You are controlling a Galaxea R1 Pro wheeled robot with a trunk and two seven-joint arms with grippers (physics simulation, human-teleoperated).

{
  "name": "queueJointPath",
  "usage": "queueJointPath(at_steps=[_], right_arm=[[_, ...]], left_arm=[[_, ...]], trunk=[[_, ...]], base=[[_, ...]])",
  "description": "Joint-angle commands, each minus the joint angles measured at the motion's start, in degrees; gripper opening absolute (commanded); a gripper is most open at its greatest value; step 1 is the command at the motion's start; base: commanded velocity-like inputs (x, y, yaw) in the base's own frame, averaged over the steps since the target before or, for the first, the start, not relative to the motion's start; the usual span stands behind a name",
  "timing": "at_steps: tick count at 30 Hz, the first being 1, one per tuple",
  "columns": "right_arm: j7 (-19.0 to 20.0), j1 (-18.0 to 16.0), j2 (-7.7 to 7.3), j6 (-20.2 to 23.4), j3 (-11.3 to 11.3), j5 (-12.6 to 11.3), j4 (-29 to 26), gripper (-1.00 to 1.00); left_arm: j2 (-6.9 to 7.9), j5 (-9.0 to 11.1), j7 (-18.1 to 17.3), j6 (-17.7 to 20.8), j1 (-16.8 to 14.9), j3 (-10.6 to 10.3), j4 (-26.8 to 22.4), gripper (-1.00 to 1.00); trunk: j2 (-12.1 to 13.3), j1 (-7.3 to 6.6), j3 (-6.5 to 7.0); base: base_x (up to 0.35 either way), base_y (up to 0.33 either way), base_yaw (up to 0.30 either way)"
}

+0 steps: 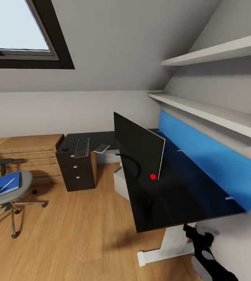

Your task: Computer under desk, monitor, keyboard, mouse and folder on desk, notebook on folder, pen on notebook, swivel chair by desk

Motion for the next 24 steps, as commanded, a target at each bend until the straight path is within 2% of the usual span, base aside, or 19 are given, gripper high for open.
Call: queueJointPath(at_steps=[1, 5, 6, 15, 16, 20, 24], right_arm=[[-1.12, -1.83, -0.85, 1.33, -0.68, -0.64, -1.08, 1.0], [-1.88, -5.5, -1.87, 3.39, -2.4, -0.68, -1.95, 1.0], [-2.1, -7.39, -2.16, 4.4, -2.88, -0.69, -2.02, 1.0], [-2.29, -17.18, -2.72, 11.87, -3.64, -0.69, -1.86, 1.0], [-2.23, -18.41, -2.7, 12.9, -3.7, -0.77, -1.53, 1.0], [-2.16, -18.98, -2.42, 13.24, -3.34, -0.55, 1.25, 1.0], [-2.08, -19.17, -2.16, 13.28, -3.17, -0.28, 3.29, 1.0]], left_arm=[[0.01, 0.8, 0.05, -0.5, -0.04, -0.09, 0.02, 1.0], [-0.11, 1.13, 0.05, -0.82, -0.04, -0.06, 0.02, 1.0], [-0.18, 1.22, 0.05, -0.91, -0.04, -0.05, 0.02, 1.0], [-0.11, 1.42, 0.11, -1.14, -0.04, 0.03, 0.01, 1.0], [-0.07, 1.44, 0.11, -1.66, -0.04, 0.89, -0.04, 1.0], [-0.1, 1.45, 0.07, -2.64, -0.04, 2.72, -0.05, 1.0], [-0.18, 1.45, 0.02, -3.05, -0.04, 3.53, -0.06, 1.0]], trunk=[[-0.11, 0.03, -0.13], [-0.11, 0.03, -0.13], [-0.11, 0.03, -0.13], [-0.11, 0.03, -0.13], [-0.11, 0.03, -0.13], [-0.11, 0.03, -0.13], [-0.11, 0.03, -0.13]], base=[[0.0, 0.0, 0.0], [0.0, 0.0, 0.0], [0.0, 0.0, 0.0], [0.033, 0.0, 0.0], [0.259, 0.0, 0.0], [0.287, 0.0, 0.0], [0.31, 0.0, 0.0]])
